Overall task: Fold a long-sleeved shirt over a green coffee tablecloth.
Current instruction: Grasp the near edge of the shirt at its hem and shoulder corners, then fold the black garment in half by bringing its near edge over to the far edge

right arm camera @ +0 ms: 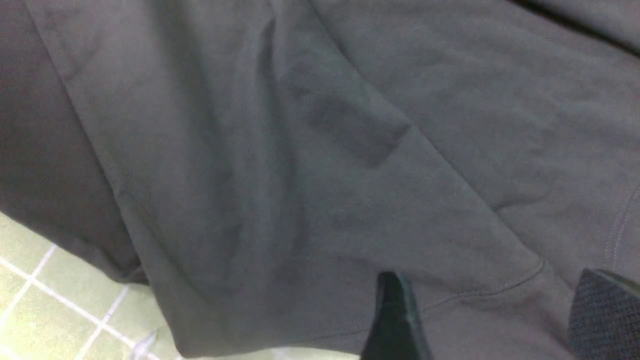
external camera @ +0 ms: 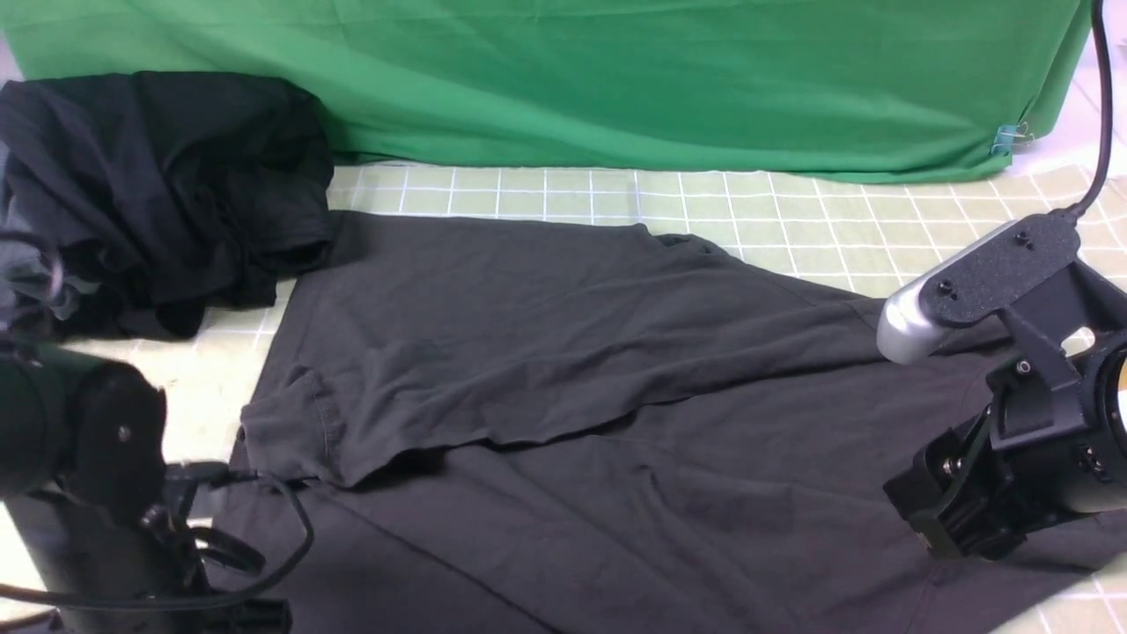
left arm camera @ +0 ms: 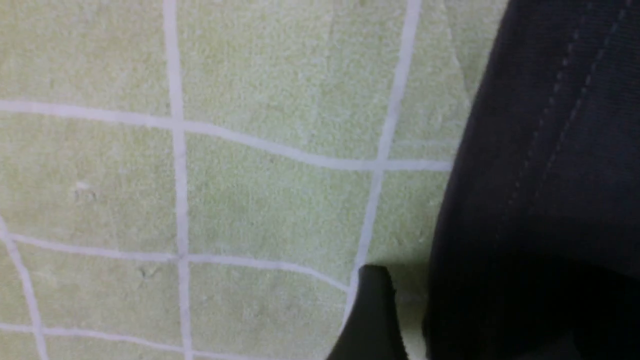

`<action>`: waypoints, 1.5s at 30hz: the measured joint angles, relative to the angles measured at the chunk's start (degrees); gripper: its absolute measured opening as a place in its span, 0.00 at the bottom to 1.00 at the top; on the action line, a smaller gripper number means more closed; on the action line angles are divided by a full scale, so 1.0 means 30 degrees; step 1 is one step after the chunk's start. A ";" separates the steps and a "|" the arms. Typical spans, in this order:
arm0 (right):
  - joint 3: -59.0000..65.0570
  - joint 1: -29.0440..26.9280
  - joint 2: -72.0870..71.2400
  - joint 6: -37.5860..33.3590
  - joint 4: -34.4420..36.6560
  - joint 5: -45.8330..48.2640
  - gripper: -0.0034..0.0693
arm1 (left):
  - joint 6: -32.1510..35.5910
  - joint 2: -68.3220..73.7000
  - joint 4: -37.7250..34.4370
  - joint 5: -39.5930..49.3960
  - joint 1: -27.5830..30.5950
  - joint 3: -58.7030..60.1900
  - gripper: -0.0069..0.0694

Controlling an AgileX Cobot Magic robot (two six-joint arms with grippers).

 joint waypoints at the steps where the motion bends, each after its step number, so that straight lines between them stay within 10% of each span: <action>1: 0.0000 0.0000 0.0000 -0.0228 0.0055 0.0229 0.65 | 0.0000 0.0127 -0.0054 0.0027 0.0000 -0.0043 0.70; 10: 0.0355 0.1270 0.1170 -0.3553 0.3635 0.3193 0.68 | 0.1574 -0.0096 0.0774 0.1722 0.0000 -0.0197 0.12; 17: 0.2439 0.4479 0.3499 -0.3288 0.3901 -0.0145 0.87 | 0.1574 -0.2623 0.0838 0.2356 0.0000 -0.0197 0.11; 25: 0.2686 0.5870 0.6939 -0.3076 0.3812 -0.2525 0.83 | 0.1574 -0.3154 0.0592 0.2478 0.0000 -0.0180 0.11; 28: 0.2686 0.5870 0.8229 -0.2991 0.3460 -0.2918 0.74 | 0.1574 -0.3175 0.0445 0.2478 0.0000 -0.0180 0.11; 33: 0.2684 0.5851 0.8622 -0.2856 0.2581 -0.3054 0.16 | 0.1588 -0.3942 -0.0109 0.3588 0.0000 -0.0164 0.11; 45: 0.2755 0.6157 0.1954 -0.1456 0.2926 0.1295 0.10 | 0.1514 -0.9673 -0.0344 0.5495 0.0000 -0.1807 0.11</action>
